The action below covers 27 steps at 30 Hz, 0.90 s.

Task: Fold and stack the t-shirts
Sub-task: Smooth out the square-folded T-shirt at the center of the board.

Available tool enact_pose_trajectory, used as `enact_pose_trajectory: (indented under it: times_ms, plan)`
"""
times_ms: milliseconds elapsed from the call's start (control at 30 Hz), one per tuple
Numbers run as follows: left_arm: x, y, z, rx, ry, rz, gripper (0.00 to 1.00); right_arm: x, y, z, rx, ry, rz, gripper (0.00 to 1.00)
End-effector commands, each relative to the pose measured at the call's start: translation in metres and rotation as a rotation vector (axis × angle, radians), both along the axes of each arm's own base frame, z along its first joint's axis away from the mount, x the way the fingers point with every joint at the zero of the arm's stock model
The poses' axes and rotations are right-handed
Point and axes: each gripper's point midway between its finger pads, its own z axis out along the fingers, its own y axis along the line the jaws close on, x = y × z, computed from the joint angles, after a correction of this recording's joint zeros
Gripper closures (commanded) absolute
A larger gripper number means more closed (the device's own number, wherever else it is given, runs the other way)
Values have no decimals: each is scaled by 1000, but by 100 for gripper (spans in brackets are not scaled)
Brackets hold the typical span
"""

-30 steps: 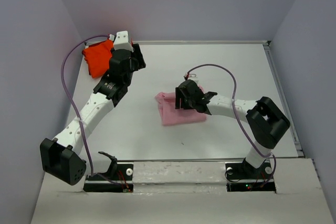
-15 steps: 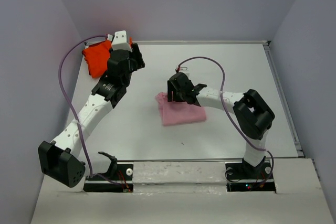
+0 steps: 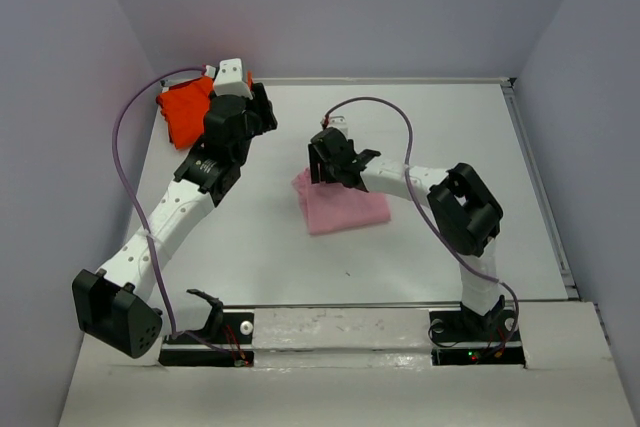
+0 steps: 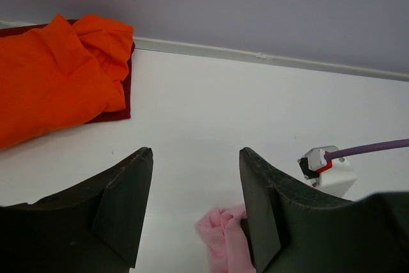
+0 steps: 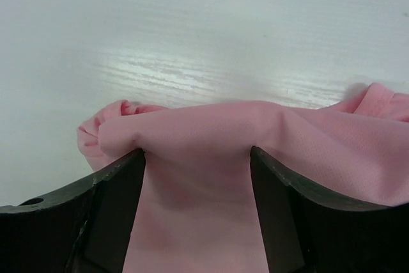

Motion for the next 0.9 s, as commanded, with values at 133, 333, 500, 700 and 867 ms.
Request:
enact_pose_trajectory:
  times_ms: [133,333,500,700,867]
  plan:
    - [-1,-1,16,-23,-58,-19,34,39,-4,36,-34,-117,-27,28]
    - [0,-2,15,-21,-54,-22,34,57,-7,-4,-78,-69,-22,27]
    - [0,-4,14,-22,-52,-33,34,70,-2,-6,-72,-88,-14,28]
    - [1,-5,12,-20,-48,-34,34,81,0,14,-60,-125,-8,27]
    - [1,-5,11,-19,-45,-36,34,86,-9,51,-90,-194,-16,27]
